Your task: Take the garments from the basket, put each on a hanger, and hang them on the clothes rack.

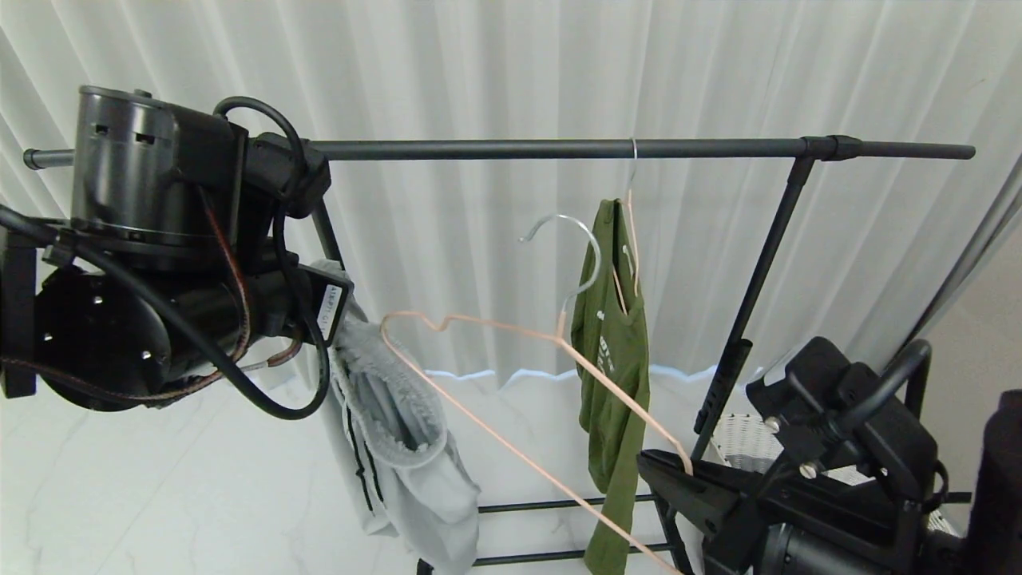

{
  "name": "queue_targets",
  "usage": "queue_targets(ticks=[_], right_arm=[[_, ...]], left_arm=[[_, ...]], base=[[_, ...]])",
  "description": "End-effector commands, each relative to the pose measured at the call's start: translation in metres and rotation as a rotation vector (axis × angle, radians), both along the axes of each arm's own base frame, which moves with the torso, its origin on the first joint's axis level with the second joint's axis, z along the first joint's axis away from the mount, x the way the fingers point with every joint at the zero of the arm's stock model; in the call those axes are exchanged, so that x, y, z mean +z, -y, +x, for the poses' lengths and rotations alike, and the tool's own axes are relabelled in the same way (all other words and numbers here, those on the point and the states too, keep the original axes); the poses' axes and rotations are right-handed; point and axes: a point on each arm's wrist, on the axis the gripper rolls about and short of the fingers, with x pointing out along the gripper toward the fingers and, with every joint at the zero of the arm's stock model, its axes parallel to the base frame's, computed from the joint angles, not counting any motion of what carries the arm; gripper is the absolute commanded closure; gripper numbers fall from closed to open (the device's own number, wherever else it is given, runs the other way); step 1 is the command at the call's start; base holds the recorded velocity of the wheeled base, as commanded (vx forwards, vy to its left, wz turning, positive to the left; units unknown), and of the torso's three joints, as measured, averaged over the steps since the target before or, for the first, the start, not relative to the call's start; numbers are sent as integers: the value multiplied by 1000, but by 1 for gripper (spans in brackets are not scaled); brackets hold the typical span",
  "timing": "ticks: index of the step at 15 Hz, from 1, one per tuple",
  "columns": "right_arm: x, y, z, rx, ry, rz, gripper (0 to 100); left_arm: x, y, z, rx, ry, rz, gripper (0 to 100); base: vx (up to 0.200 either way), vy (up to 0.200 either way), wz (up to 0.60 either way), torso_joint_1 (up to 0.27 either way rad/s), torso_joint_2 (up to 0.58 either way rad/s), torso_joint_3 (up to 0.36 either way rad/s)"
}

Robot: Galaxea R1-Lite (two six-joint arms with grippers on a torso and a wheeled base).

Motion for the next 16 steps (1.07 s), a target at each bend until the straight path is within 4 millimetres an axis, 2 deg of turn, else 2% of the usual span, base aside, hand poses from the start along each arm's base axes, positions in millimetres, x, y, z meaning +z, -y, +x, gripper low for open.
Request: queue_targets(ticks=[1,8,12,16], right_arm=[[-4,-9,3,3,5,8,100],[0,-8,-1,27,12,38,100],[11,-2,-24,116,20,85,100],[9,-6,-37,178,15,78,100]], left_arm=[[-2,2,3,-1,-8,2,100],[4,-5,7,33,10,-11,100],[-1,-4,10,38,-7,1,100],[-2,-4,13,47,-10,6,100]], base=[[0,0,0,0,0,0],[0,0,0,0,0,0],[0,0,0,0,0,0],[0,0,0,0,0,0]])
